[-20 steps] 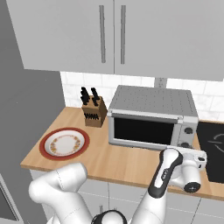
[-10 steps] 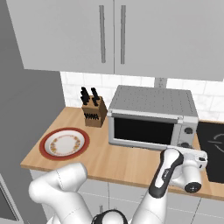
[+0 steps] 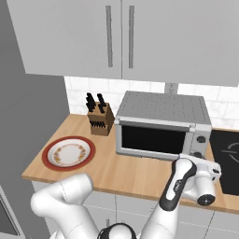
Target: Pick up the kebab skewer and baguette bread, and place them inside the toaster oven. Close the toaster oven door and start by setting the timer.
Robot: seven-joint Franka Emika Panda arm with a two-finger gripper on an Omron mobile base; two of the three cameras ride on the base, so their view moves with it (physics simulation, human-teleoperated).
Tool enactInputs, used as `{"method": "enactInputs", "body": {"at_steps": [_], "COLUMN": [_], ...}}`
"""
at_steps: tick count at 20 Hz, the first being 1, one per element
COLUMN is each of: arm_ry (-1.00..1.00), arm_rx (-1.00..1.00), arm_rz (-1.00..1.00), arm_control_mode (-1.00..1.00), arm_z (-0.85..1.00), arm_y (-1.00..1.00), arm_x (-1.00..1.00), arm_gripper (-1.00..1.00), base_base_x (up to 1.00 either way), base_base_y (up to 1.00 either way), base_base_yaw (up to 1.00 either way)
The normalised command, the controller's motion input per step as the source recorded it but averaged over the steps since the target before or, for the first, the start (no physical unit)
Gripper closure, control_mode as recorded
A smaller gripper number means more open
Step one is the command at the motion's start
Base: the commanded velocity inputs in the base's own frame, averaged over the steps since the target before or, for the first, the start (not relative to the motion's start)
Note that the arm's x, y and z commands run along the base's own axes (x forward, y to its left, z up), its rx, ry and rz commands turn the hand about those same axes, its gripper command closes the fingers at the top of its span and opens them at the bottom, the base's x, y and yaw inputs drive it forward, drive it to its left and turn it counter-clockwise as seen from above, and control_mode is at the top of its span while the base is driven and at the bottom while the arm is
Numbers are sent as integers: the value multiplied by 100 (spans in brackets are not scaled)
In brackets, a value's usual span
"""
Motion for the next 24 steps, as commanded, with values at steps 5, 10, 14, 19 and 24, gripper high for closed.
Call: {"method": "enactInputs", "body": {"at_steps": [5,10,14,19,24], "arm_ry": [0,-1,-6,-13,-10], "arm_rx": [18,17,17,19,21], "arm_rz": [0,0,0,0,0], "arm_control_mode": [-100,-100,-100,-100,-100], "arm_z": [0,0,0,0,0], "arm_y": [0,0,0,0,0], "arm_x": [0,-4,-8,-12,-8], "arm_gripper": [100,100,100,100,100], "base_base_x": [0,0,0,0,0], "base_base_y": [0,0,0,0,0], "base_base_yaw": [0,0,0,0,0]}}
